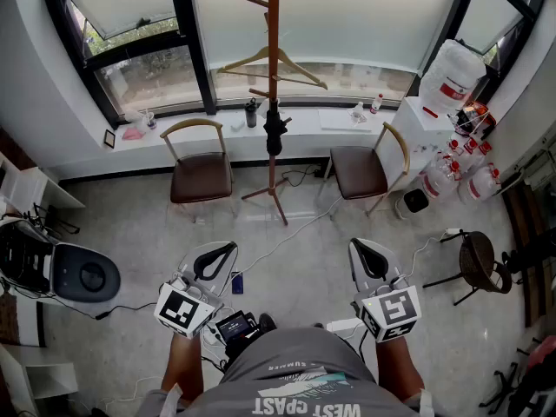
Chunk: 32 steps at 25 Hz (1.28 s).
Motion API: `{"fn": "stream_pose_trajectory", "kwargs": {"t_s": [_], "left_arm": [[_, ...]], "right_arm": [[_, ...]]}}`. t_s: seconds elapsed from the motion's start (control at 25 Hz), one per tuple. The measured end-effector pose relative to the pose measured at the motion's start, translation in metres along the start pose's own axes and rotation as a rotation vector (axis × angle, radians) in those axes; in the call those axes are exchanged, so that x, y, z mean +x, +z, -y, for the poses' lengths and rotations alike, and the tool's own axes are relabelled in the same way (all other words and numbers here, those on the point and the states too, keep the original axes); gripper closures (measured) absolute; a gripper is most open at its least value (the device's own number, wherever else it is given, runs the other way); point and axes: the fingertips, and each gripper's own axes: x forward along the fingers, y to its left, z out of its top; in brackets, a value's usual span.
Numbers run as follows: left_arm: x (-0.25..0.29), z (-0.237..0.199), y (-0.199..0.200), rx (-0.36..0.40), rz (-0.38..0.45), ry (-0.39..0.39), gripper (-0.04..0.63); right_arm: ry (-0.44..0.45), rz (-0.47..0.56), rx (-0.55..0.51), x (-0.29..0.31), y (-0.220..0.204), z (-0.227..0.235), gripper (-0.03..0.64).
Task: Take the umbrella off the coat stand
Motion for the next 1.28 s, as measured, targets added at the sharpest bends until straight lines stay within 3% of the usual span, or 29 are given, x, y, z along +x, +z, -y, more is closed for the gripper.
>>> {"fn": "stream_pose_trajectory", "kwargs": {"t_s": [0.64, 0.76, 0.88, 1.0, 1.28], "left_arm": [[-0.006, 0.011, -0.01, -0.033, -0.022, -0.04, 0.594], [0.004, 0.011, -0.015, -0.052, -0.032, -0.032, 0.594], [0.018, 0.011, -0.017, -0.015, -0.038, -0.016, 0.594], [0.032, 0.017, -0.012, -0.054, -0.052, 0.014, 0.594], [0.075, 0.014, -0.005, -0.045, -0.086, 0.1, 0.594]], "right_arm": [[-0.014, -0.016, -0.016, -0.009, 0.003, -0.011, 0.617], [0.011, -0.018, -0.009, 0.003, 0.001, -0.003, 0.617], [0.042, -0.013, 0.008, 0.019, 0.0, 0.01, 0.617], [0.079, -0.008, 0.021, 0.032, -0.002, 0.027, 0.617], [0.186, -0.004, 0.04, 0.074, -0.004, 0.072, 0.617]]}}
